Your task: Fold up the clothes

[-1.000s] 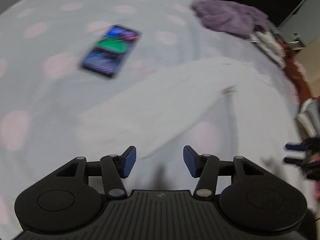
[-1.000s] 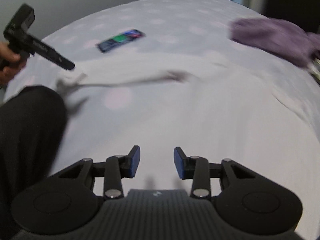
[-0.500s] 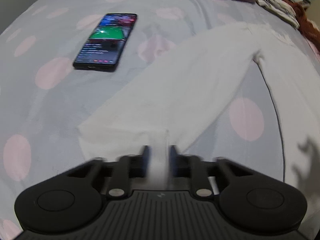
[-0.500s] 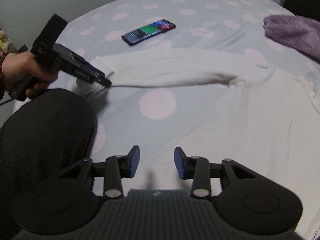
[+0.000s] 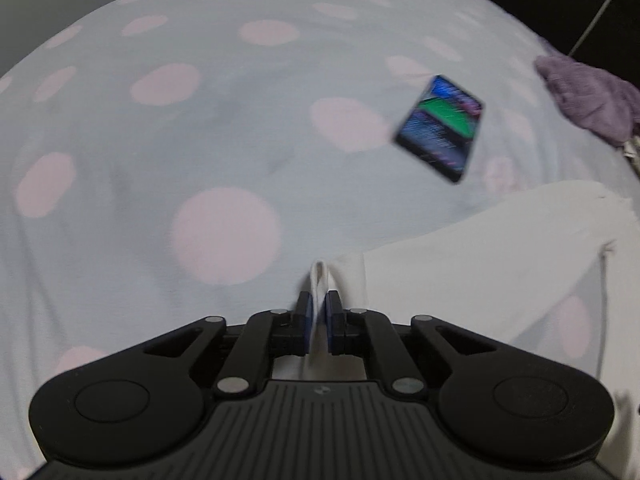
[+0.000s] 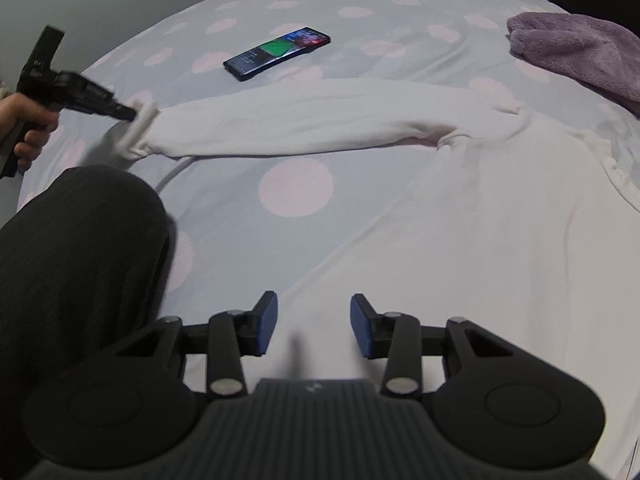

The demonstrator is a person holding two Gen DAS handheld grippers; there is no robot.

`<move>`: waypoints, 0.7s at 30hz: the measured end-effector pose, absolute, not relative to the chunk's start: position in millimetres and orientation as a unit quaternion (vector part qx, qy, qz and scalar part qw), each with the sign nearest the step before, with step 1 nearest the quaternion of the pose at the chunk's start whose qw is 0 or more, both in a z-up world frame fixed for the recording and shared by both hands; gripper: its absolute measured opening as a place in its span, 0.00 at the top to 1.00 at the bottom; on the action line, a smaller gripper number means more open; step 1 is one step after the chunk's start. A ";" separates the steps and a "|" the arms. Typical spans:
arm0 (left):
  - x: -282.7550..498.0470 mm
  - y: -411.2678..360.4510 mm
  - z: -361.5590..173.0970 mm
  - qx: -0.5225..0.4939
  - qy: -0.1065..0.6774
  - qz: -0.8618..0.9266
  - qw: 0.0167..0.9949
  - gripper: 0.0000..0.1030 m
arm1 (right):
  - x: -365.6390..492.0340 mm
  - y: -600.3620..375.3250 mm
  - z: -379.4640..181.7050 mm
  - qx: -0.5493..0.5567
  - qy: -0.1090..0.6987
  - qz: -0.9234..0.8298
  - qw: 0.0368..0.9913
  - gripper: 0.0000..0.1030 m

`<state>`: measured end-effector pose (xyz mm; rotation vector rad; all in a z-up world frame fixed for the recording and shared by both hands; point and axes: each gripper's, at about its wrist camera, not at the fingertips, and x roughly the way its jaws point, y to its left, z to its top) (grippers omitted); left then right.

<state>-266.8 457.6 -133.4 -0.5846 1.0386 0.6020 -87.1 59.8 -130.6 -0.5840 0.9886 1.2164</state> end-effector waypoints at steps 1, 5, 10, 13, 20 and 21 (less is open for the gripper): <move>-268.5 458.8 -135.1 -0.266 0.489 0.291 0.778 0.93 | -87.3 59.2 -131.1 -0.260 0.439 0.538 0.671 0.58; -269.0 450.2 -126.7 -0.194 0.509 0.368 0.754 0.74 | -86.7 54.7 -131.0 -0.260 0.439 0.532 0.676 0.58; -223.7 406.4 -88.1 -0.133 0.450 0.304 0.829 0.60 | -72.4 44.0 -136.2 -0.262 0.442 0.488 0.706 0.56; -168.1 369.8 -77.9 -0.141 0.426 0.193 0.873 0.53 | -65.6 41.0 -137.2 -0.264 0.438 0.457 0.728 0.56; 19.2 283.8 -100.8 -0.085 0.440 0.016 0.894 0.55 | -69.9 34.6 -140.3 -0.249 0.436 0.426 0.753 0.56; 44.3 273.2 -104.9 -0.074 0.441 0.003 0.894 0.55 | -70.4 29.6 -140.5 -0.248 0.432 0.421 0.758 0.57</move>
